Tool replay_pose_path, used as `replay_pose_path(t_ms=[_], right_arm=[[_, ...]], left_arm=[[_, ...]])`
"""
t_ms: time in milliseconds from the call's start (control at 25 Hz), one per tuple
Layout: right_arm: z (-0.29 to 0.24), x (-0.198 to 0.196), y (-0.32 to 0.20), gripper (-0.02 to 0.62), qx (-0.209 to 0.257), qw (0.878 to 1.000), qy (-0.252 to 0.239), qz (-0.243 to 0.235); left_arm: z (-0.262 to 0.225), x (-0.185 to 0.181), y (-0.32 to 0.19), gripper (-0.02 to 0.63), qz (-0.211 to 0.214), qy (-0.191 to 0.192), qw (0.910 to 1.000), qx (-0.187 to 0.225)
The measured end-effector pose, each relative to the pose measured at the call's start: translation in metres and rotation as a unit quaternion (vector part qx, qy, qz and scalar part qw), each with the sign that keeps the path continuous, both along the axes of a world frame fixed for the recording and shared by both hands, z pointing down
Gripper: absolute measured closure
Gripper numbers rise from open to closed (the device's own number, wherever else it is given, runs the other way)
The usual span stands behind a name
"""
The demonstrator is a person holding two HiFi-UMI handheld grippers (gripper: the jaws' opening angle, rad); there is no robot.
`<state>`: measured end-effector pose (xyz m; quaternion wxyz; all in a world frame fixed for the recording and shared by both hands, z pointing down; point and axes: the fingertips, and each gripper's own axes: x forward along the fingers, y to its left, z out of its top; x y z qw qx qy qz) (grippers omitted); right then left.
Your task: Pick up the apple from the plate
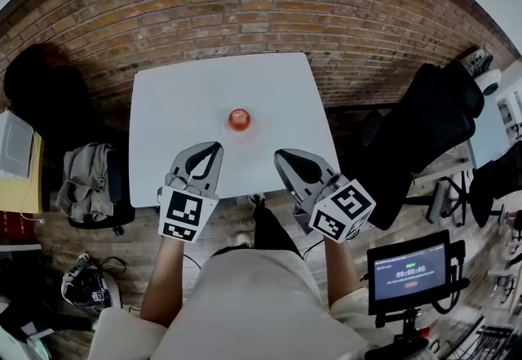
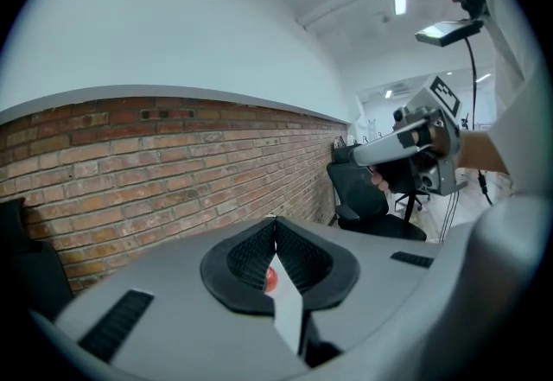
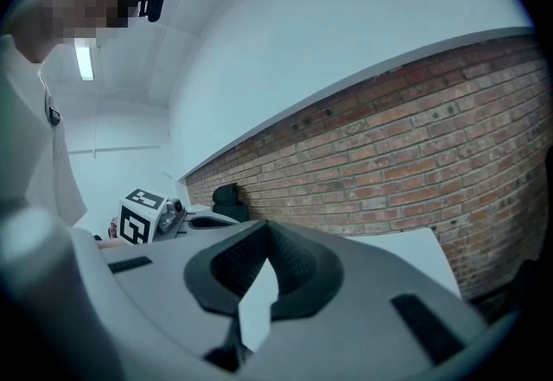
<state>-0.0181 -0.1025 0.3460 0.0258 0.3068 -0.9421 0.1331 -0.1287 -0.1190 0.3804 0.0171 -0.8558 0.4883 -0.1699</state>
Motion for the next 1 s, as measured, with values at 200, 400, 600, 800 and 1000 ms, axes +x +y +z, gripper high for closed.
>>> replay_pose_path(t_ms=[200,400,600,800,1000], right_arm=[[0.005,-0.001,-0.012,0.594,-0.01,1.0,-0.001,-0.005],[0.012,-0.001,-0.036,0.594,-0.018,1.0,0.0,-0.009],[0.024,-0.004,-0.055,0.594,-0.028,0.999,0.005,-0.016],[0.035,-0.009,-0.076,0.594,-0.038,0.999,0.011,-0.025],[0.041,-0.016,-0.097,0.594,-0.05,0.998,0.012,-0.035]], left_arm=[[0.008,0.005,-0.012,0.601,0.007,-0.031,0.9994,-0.013],[0.01,0.015,-0.035,0.601,0.024,-0.034,0.999,-0.015],[0.014,0.015,-0.053,0.601,0.021,-0.037,0.9989,-0.02],[0.024,0.014,-0.07,0.601,0.016,-0.041,0.9984,-0.035],[0.038,0.013,-0.084,0.6,0.018,-0.045,0.9971,-0.059]])
